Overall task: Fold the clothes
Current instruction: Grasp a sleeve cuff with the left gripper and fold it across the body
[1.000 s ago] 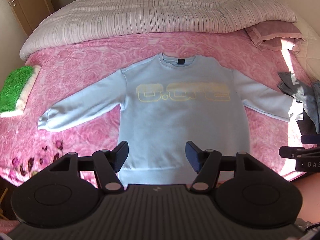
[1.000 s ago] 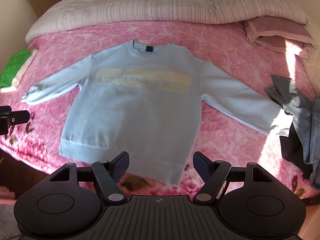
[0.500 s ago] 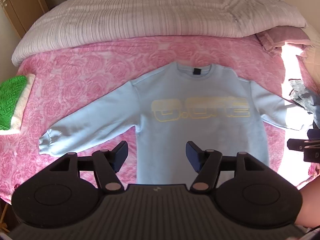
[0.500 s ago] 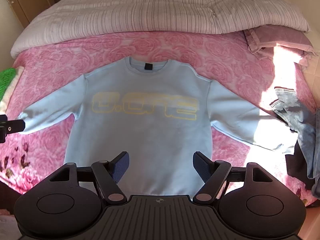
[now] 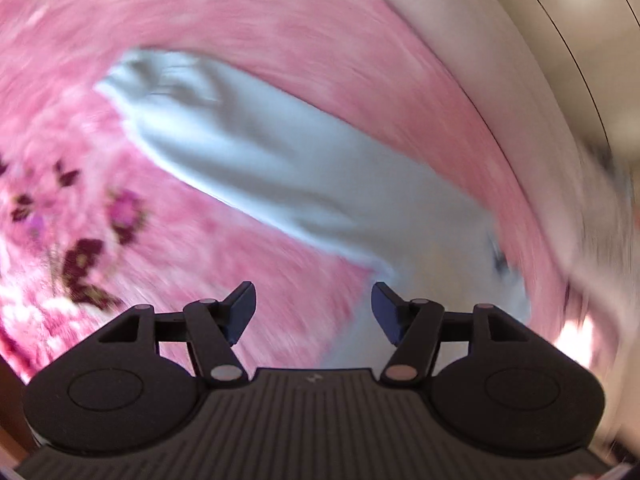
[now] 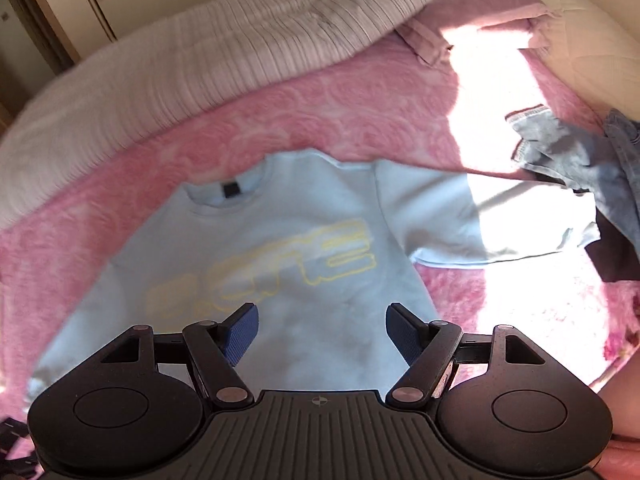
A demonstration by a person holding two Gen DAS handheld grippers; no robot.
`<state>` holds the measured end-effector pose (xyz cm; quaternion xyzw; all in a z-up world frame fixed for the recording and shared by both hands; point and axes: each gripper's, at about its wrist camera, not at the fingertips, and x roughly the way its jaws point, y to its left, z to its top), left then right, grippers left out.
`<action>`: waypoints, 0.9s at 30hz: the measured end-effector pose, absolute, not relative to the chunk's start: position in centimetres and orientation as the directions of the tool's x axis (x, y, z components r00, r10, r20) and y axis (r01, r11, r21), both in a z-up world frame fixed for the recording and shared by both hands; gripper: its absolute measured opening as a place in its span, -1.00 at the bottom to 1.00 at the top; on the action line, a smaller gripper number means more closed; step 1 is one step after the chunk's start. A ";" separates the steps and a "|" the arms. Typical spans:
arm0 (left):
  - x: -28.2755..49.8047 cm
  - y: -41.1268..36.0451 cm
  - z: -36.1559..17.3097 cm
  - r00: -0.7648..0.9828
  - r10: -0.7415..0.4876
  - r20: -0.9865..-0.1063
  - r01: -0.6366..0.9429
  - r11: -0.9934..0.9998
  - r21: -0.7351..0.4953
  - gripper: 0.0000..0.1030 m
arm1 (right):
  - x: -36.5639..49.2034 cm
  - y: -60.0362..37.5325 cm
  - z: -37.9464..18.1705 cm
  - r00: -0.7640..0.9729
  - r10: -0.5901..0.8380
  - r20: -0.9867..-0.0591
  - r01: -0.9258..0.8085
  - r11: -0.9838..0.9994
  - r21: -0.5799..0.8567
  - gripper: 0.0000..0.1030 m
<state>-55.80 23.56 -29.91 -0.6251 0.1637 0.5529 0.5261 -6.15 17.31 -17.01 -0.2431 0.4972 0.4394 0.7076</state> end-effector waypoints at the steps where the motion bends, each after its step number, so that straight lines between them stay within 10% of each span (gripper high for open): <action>1: -57.2 24.0 -30.9 0.319 0.398 -0.860 -0.762 -0.432 -0.483 0.16 | -6.3 17.6 -17.8 0.126 0.363 -0.923 -0.867 0.493 0.076 0.43; 9: -64.6 25.8 -37.6 0.196 0.527 -0.827 -0.557 -0.634 -0.536 0.05 | -7.3 19.3 -24.2 0.136 0.273 -0.952 -0.889 0.457 0.004 0.43; 16: -65.8 26.9 -40.2 0.106 0.576 -0.811 -0.522 -0.662 -0.538 -0.59 | -6.3 19.9 -28.3 0.142 0.249 -0.958 -0.899 0.437 -0.020 0.43; 27: -51.4 29.9 -28.9 0.175 0.794 -0.581 -0.898 -0.114 -0.426 -0.96 | -1.2 18.2 -31.8 0.161 0.239 -0.958 -0.903 0.427 -0.045 0.43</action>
